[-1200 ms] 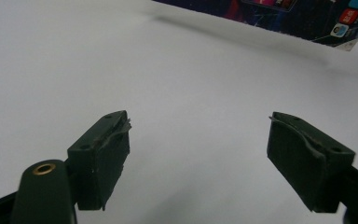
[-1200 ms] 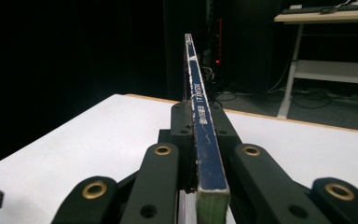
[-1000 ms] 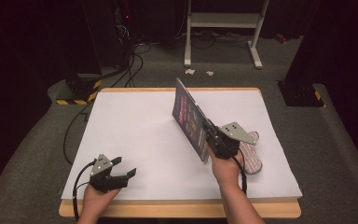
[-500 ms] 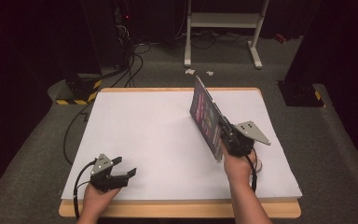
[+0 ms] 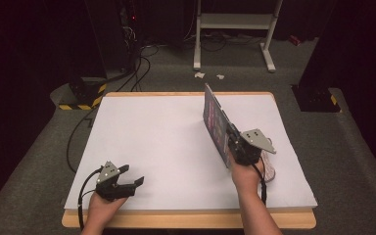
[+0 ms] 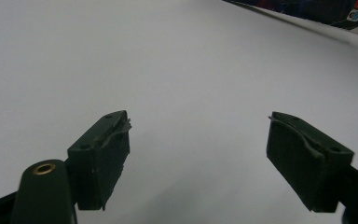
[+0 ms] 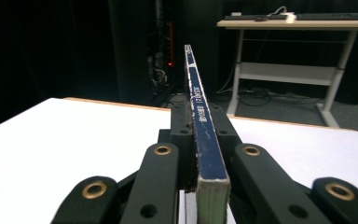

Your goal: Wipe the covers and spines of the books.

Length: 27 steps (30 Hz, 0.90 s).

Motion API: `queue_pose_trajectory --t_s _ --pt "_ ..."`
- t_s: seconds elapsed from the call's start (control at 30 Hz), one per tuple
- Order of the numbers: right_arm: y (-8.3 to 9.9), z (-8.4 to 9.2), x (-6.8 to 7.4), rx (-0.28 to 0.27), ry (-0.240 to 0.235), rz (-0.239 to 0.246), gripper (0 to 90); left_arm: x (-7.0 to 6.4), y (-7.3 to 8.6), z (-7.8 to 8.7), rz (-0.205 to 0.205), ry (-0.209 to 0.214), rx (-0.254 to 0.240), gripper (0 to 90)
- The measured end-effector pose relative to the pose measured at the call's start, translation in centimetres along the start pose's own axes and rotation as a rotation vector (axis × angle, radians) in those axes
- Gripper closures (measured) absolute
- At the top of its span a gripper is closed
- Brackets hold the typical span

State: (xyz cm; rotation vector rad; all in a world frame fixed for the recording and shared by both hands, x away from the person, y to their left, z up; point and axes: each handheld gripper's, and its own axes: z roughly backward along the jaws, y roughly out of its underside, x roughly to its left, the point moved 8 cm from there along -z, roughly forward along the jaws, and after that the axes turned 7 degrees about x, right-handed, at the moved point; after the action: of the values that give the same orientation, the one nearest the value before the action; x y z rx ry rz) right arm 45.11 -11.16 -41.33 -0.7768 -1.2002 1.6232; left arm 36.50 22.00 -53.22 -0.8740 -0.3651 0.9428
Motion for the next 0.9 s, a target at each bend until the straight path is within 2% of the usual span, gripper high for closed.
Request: queue_pose_trajectory --t_s 0.3,0.37,0.67,0.9 --pt "0.8 -0.9 3.7 0.021 -0.072 0.041 84.3 0.0 -0.1 0.0 0.005 0.004 -0.006 21.5" --pt "1.1 -1.2 4.5 0.032 -0.097 0.037 84.4 0.0 -0.1 0.0 0.002 0.004 -0.003 21.6" --pt "2.7 -2.9 8.5 0.094 -0.159 0.086 84.3 0.1 0.2 -0.1 0.011 0.014 0.008 21.5" --pt "3.8 -3.7 10.3 0.129 -0.191 0.101 84.3 0.2 0.3 -0.1 0.01 0.017 0.011 21.4"
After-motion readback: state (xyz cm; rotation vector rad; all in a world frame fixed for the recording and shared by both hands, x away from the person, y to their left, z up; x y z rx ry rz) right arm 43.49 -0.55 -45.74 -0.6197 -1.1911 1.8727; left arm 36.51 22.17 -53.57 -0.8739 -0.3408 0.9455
